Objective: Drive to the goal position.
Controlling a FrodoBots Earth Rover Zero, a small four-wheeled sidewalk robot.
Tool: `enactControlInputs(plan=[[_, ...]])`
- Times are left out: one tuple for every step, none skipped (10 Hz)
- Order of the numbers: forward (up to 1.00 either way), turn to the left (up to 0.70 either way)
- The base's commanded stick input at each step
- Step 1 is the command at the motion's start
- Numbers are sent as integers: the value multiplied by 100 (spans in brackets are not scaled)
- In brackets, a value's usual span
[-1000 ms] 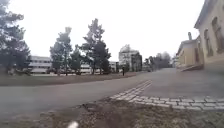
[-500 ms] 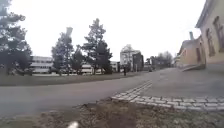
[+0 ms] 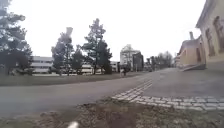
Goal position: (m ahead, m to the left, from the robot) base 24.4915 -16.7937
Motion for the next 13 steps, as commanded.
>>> enactControlInputs(plan=[[70,-35],[70,-35],[70,-35],[70,-35],[70,-35],[70,-35],[70,-35],[70,-35],[70,-35],[70,-35],[70,-35],[70,-35],[70,-35]])
